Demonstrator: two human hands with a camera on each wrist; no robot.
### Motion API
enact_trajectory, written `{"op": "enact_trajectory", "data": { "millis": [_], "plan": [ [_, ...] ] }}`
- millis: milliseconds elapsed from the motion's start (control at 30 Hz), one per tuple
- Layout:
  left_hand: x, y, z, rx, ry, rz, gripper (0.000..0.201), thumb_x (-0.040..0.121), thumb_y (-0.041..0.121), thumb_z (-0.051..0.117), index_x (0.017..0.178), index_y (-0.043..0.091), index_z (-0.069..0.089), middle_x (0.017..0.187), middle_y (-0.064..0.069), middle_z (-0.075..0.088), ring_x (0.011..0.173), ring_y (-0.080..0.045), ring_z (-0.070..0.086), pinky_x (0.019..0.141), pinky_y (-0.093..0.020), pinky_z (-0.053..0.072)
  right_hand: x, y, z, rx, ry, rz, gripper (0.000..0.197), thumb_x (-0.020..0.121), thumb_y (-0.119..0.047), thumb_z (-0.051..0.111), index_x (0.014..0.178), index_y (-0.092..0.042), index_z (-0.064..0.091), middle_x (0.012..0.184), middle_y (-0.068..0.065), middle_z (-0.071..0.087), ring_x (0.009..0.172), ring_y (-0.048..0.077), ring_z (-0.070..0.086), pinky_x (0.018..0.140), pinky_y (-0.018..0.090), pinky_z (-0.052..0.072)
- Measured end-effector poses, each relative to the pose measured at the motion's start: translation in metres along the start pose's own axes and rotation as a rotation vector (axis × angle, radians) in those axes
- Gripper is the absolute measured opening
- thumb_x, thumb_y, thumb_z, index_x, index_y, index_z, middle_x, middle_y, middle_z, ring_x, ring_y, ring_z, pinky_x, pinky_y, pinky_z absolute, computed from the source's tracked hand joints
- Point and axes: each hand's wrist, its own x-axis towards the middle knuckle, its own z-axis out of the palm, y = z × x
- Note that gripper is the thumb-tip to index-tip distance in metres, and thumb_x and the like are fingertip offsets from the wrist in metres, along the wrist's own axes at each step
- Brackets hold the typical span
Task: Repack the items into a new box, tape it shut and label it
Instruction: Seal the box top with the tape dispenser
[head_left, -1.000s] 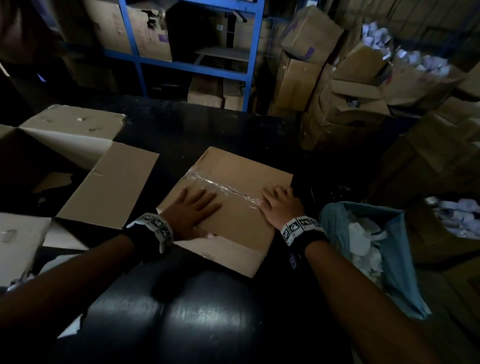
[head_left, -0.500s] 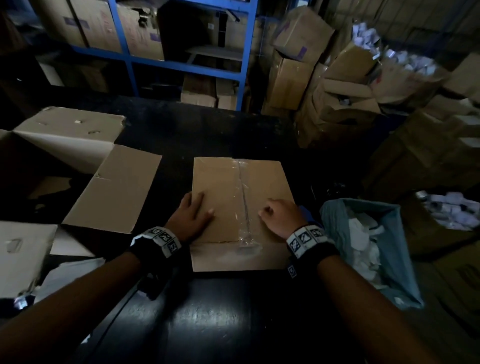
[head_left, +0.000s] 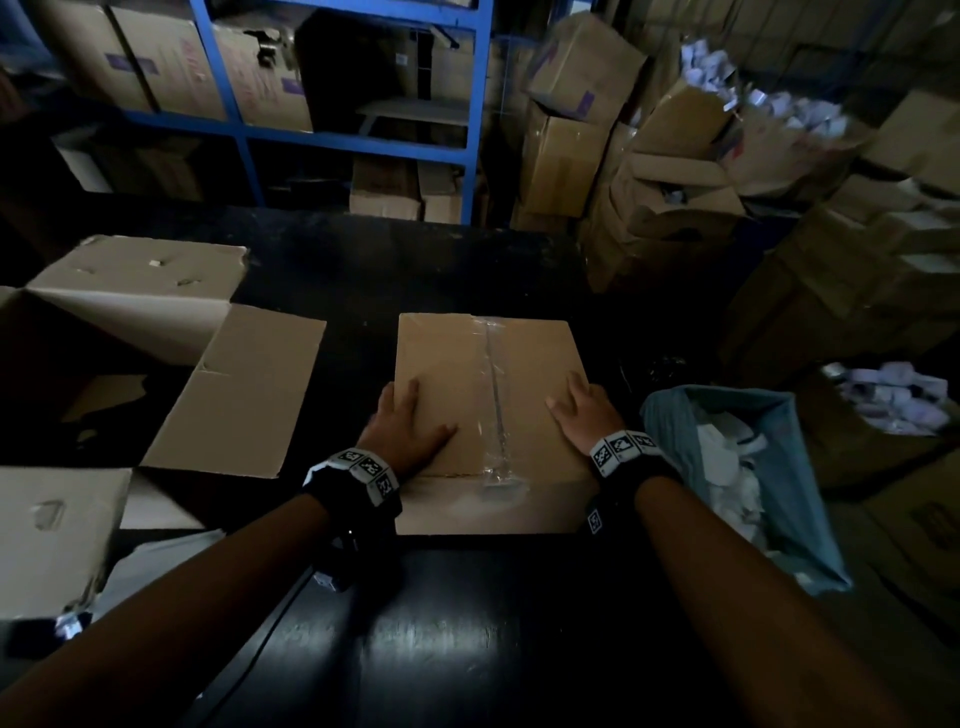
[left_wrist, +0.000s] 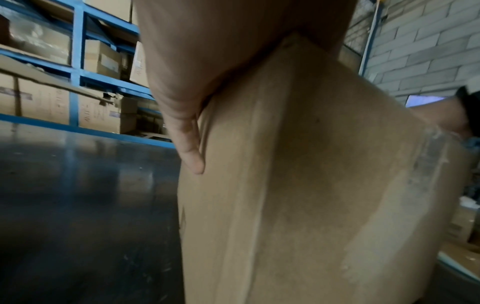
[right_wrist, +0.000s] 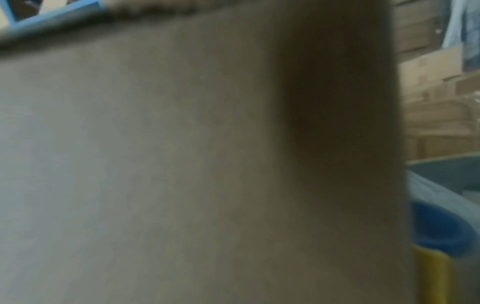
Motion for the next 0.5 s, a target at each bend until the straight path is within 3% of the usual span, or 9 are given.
{"op": "enact_trajectory", "data": {
  "millis": [100,200,367,433,500],
  "plan": [
    [-0.002,0.005,-0.003,0.027,-0.015,-0.022,0.091,0.078,0.067,0.050,0.147,0.032,0.000,0.157,-0.006,0.003,0.138,-0.032,0.027,0.112,-0.045,0.030,-0.006,0.002,-0.003,0.019,-0.009,-0.001,0.069,0.096,-0.052,0.038,0.153,-0.023,0.012,0.155,0.015,0.020,0.137,0.036,0.032,0.109,0.039,0.030],
    [-0.013,0.009,-0.004,-0.022,0.016,-0.029,0.081,0.087,0.055,0.048,0.148,0.020,0.007,0.155,-0.012,0.011,0.137,-0.035,0.028,0.112,-0.044,0.028,-0.019,0.002,-0.008,-0.027,0.014,-0.029,0.065,0.096,-0.046,0.040,0.151,-0.018,0.020,0.153,0.013,0.023,0.137,0.035,0.030,0.110,0.042,0.029],
    [-0.095,-0.011,0.013,-0.221,0.261,0.017,0.066,0.088,0.043,0.051,0.140,0.006,0.036,0.140,-0.017,0.041,0.129,-0.032,0.041,0.109,-0.038,0.032,-0.049,-0.003,-0.013,-0.069,0.238,-0.227,0.046,0.093,-0.029,0.046,0.138,-0.015,0.046,0.143,0.011,0.040,0.130,0.034,0.035,0.106,0.045,0.031],
    [-0.151,-0.028,0.034,-0.305,0.345,-0.023,0.051,0.088,0.025,0.061,0.134,0.009,0.046,0.133,-0.014,0.050,0.122,-0.024,0.049,0.103,-0.032,0.036,-0.059,-0.011,-0.009,0.011,0.263,-0.302,0.043,0.093,-0.028,0.048,0.134,-0.015,0.051,0.136,0.012,0.050,0.126,0.033,0.043,0.104,0.043,0.036],
    [-0.210,-0.043,0.061,-0.405,0.363,-0.096,0.038,0.085,0.017,0.065,0.121,0.026,0.055,0.115,-0.007,0.061,0.096,-0.004,0.062,0.085,-0.020,0.046,-0.072,-0.023,0.000,0.154,0.283,-0.391,0.037,0.092,-0.025,0.052,0.126,-0.013,0.059,0.123,0.013,0.061,0.115,0.032,0.055,0.098,0.038,0.043]
  ]
}}
